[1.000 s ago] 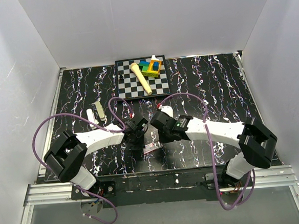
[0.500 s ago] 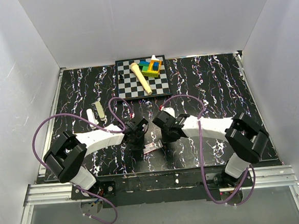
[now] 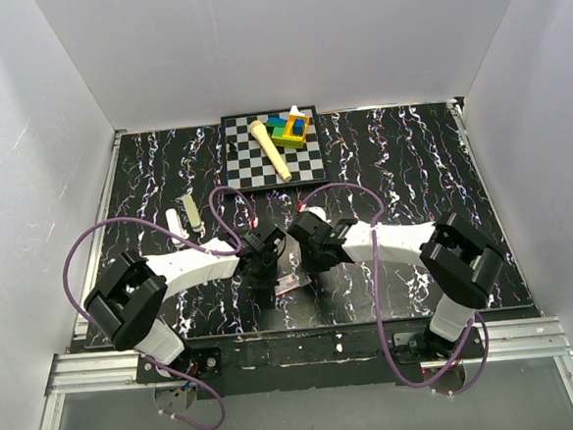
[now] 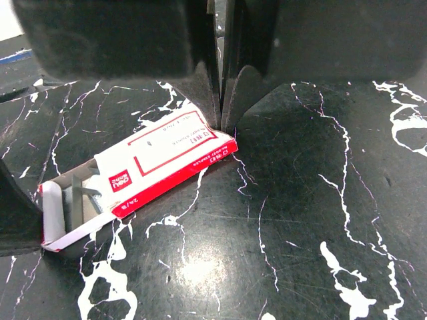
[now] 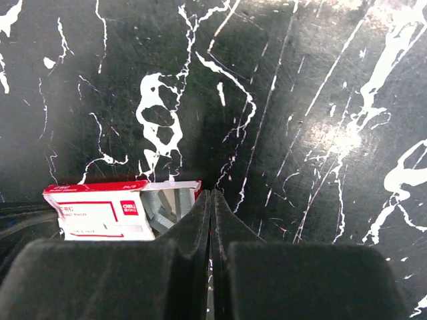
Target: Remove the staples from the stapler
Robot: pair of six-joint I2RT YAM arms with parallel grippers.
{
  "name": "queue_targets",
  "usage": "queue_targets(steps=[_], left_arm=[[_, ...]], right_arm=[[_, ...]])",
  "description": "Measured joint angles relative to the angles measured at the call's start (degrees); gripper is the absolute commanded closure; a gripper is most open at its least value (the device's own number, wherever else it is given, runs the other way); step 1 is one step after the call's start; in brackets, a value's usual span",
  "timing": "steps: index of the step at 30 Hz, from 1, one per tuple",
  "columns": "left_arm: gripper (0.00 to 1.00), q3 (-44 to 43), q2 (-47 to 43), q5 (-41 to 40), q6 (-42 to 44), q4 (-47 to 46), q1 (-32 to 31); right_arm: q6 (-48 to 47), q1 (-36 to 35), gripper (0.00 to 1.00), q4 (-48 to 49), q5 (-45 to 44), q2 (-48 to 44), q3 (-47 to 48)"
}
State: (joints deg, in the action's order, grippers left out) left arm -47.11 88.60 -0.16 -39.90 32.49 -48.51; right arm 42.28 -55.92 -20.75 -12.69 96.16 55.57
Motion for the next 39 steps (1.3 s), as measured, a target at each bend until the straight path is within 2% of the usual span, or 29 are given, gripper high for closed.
queue_targets(steps=[25,39], left_arm=[[1.0,-0.2,0.2,-0.1,-0.2,0.3,0.0],[1.0,-0.3,0.0,-0.5,0.2,0.5,-0.1]], right_arm=[[0.0,-0.7,0.99,3.8,7.3,2.3,1.4],[0.0,-0.7,0.99,1.9,4.9,2.0,2.0]])
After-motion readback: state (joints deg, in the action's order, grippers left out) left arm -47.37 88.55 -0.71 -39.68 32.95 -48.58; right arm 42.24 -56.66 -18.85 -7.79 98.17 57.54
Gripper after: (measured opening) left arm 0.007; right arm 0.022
